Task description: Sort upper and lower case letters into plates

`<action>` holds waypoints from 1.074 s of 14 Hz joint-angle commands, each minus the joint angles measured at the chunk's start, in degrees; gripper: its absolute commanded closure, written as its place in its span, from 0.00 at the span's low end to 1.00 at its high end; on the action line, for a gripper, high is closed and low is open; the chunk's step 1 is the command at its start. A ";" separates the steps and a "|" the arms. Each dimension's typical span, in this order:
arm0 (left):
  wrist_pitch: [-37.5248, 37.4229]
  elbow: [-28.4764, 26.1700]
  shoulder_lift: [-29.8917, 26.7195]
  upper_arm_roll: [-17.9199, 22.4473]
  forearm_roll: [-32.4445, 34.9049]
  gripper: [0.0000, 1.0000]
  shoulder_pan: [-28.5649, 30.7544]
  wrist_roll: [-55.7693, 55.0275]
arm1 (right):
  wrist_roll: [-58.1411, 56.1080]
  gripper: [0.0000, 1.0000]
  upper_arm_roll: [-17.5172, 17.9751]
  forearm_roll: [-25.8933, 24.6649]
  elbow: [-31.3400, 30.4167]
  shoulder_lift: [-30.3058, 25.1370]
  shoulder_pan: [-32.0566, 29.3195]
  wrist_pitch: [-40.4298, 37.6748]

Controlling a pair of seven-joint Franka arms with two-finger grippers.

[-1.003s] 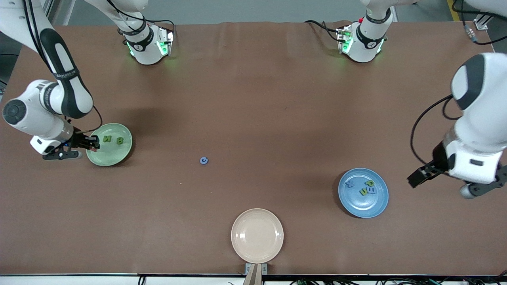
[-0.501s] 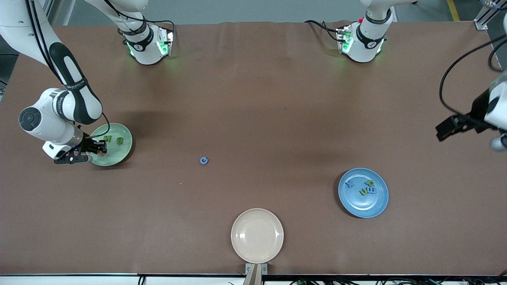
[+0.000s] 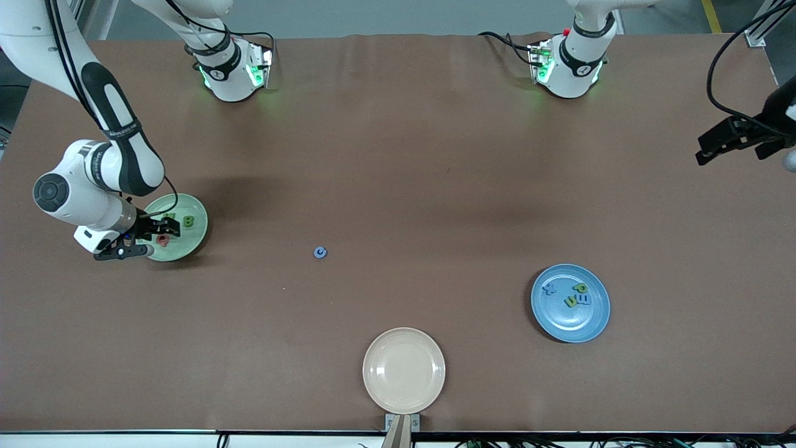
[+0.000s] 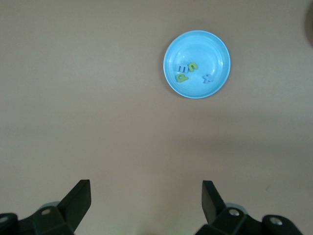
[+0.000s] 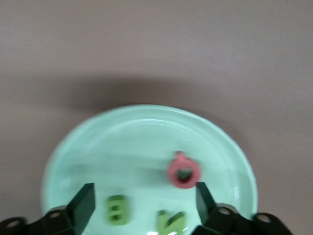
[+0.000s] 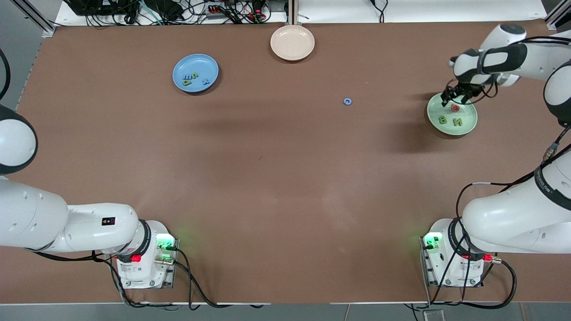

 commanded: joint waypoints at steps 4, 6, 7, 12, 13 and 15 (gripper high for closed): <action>0.00 -2.45 -1.86 -1.56 -0.76 0.00 -0.71 -2.05 | 34.72 0.00 0.00 0.00 -0.45 -6.35 18.57 -6.28; -0.09 -2.71 -2.12 -2.44 -0.58 0.00 -0.53 -2.85 | 49.13 0.00 -0.08 0.95 3.15 -3.73 26.57 -5.49; -0.26 -2.71 -2.39 -2.53 -0.67 0.00 -0.36 -2.85 | 54.42 0.00 -0.17 2.18 4.99 -1.88 29.92 -4.79; -0.35 -3.15 -3.44 -2.53 -0.76 0.00 -0.18 -2.76 | 65.98 0.00 -0.09 7.64 14.84 8.57 35.83 -0.41; -0.44 -3.33 -3.97 -2.36 -0.93 0.00 -0.09 -2.68 | 66.95 0.00 -0.09 7.64 15.73 10.25 36.10 1.44; -0.35 -3.33 -4.24 -2.27 -1.90 0.00 -0.18 -2.68 | 67.13 0.00 -0.09 7.73 17.48 13.85 36.19 3.91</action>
